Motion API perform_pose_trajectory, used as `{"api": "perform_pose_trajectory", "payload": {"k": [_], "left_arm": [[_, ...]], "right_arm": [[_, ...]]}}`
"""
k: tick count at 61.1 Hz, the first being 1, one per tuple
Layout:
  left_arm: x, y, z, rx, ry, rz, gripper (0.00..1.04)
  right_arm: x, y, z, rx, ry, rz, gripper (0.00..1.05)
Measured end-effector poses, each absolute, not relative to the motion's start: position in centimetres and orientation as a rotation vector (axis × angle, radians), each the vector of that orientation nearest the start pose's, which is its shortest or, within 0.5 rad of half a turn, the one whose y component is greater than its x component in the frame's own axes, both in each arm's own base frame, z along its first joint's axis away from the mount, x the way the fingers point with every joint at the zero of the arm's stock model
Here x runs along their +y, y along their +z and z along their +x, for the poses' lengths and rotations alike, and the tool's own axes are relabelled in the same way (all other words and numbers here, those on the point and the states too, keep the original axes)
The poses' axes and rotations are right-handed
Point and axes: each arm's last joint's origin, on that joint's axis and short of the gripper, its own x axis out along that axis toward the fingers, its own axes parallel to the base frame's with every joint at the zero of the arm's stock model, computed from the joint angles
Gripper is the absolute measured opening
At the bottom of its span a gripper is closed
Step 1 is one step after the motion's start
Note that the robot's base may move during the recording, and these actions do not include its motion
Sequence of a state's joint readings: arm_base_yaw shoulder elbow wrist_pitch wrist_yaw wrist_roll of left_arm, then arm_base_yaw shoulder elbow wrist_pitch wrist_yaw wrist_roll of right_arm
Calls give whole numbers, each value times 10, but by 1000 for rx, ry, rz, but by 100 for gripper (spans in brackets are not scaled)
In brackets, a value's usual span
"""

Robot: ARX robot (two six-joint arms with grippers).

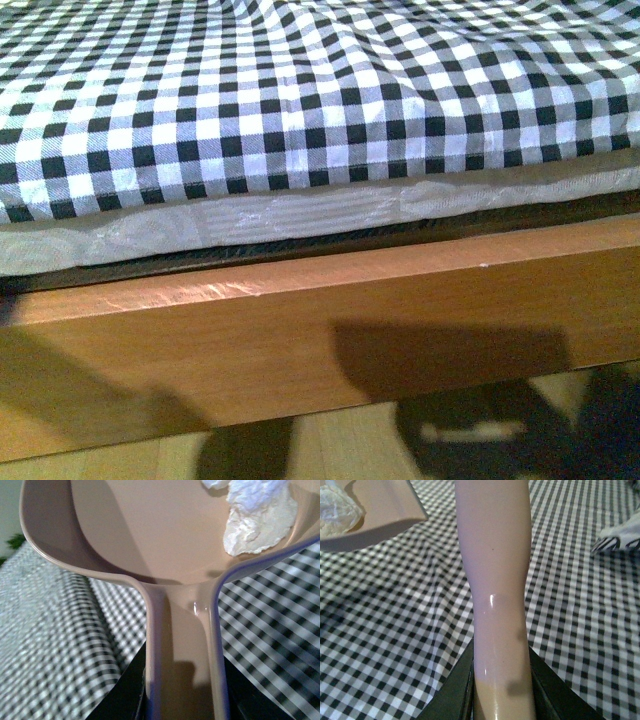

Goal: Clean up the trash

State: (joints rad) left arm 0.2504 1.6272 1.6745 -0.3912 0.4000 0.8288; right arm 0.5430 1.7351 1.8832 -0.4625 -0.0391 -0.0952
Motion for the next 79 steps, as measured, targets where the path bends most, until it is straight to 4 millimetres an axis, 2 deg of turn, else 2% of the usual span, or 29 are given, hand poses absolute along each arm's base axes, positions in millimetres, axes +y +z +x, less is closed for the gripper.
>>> {"api": "perform_pose_trajectory", "payload": {"k": [10,17,24,32,37,46,52,59,65,79], "left_arm": [[60,445,331,151,-68,642,25],[48,464,312,143,121,554,25],[37,472,290,160,347,445,25],[23,471,262,145,520,314,25],[9,470,244,128,538,259,25],[-25,474,212,75,472,196,25],[-48,476,189,45,426,185,25],[-50,478,174,28,428,186,25],[-43,481,159,17,468,185,25],[-26,483,119,-3,542,162,25]], "right_arm": [[183,454,308,118,543,-157,20],[166,466,293,47,518,-136,20],[146,469,279,18,501,-103,20],[125,467,265,10,485,-68,20],[112,464,254,3,477,-41,20],[89,463,231,-12,457,0,20],[71,457,203,-31,427,18,20],[65,449,182,-41,427,16,20],[60,440,165,-54,420,13,20],[53,421,140,-84,360,19,20]]}}
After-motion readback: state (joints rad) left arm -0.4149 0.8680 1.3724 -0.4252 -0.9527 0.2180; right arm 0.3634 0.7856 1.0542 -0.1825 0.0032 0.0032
